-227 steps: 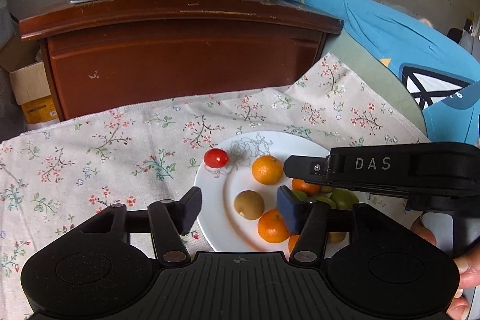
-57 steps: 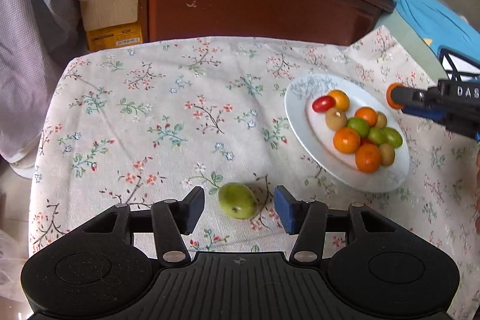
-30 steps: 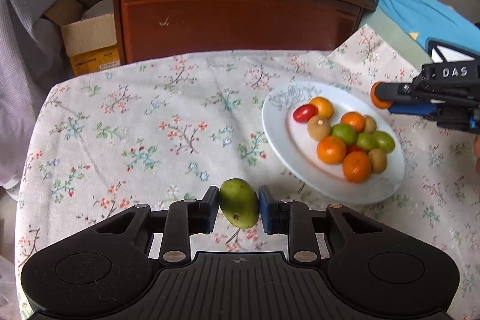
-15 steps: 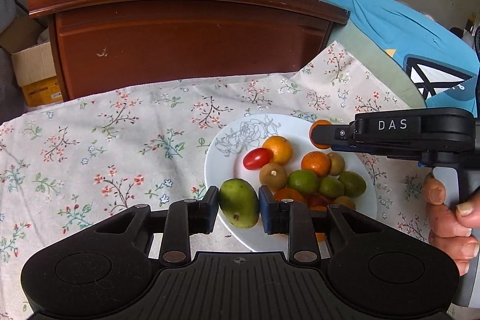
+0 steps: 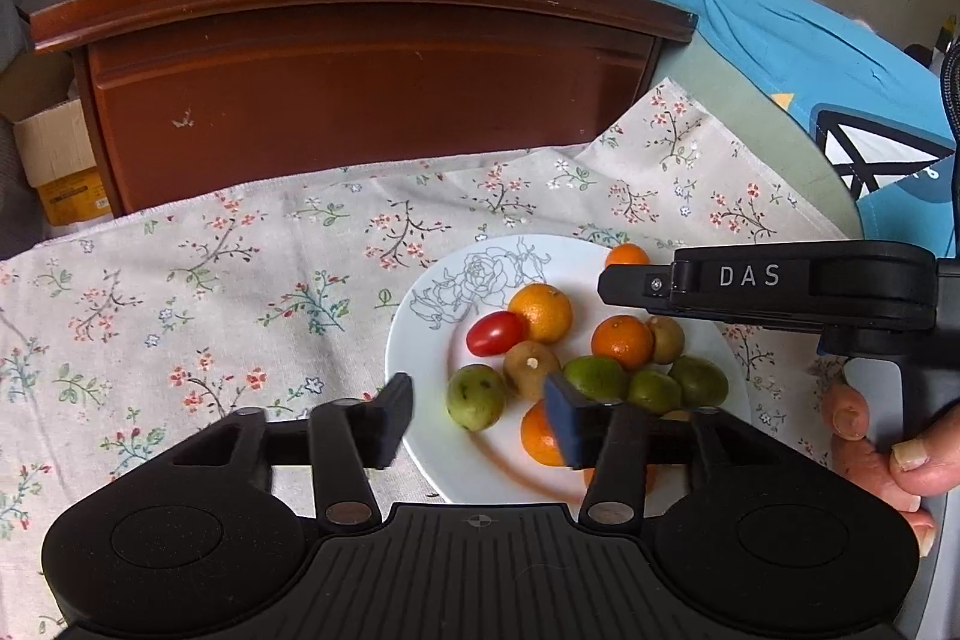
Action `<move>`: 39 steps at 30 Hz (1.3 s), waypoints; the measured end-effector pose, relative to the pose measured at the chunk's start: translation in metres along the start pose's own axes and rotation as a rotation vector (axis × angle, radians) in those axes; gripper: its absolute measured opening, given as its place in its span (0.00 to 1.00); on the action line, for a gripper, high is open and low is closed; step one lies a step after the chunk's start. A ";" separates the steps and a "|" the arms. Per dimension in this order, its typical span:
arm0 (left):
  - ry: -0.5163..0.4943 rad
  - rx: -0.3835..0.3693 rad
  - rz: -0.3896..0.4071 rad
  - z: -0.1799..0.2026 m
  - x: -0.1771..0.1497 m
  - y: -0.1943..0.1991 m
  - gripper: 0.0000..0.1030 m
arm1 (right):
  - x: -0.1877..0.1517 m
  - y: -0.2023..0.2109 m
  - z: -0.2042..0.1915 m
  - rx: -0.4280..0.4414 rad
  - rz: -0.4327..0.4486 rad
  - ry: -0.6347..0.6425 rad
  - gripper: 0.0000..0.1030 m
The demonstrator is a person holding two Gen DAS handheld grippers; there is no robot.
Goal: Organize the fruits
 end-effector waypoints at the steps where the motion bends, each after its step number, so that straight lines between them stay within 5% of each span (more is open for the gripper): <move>1: -0.006 0.017 0.012 0.001 0.001 0.004 0.64 | 0.000 0.003 -0.001 0.001 0.002 -0.002 0.30; 5: -0.022 0.052 0.014 0.006 0.003 0.018 0.81 | -0.004 0.022 -0.001 -0.012 0.013 -0.013 0.37; 11: -0.023 0.066 0.011 0.009 -0.001 0.039 0.87 | -0.011 0.049 -0.002 -0.071 0.028 -0.031 0.45; 22: -0.006 0.086 0.006 0.006 -0.008 0.076 0.89 | -0.042 0.094 -0.013 -0.158 0.048 -0.037 0.76; 39: -0.014 0.174 -0.015 0.002 -0.020 0.107 0.96 | -0.086 0.117 -0.021 -0.293 -0.029 -0.049 0.93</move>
Point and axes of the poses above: each gripper's, at about its wrist camera, not at the fingertips, and y roughly against the way its jaws point, z to its right, x to its top, the point moved 6 cm from there along -y, roughly the way its jaws point, and after that the axes turned 15 degrees about -z, right-handed, at the moved point
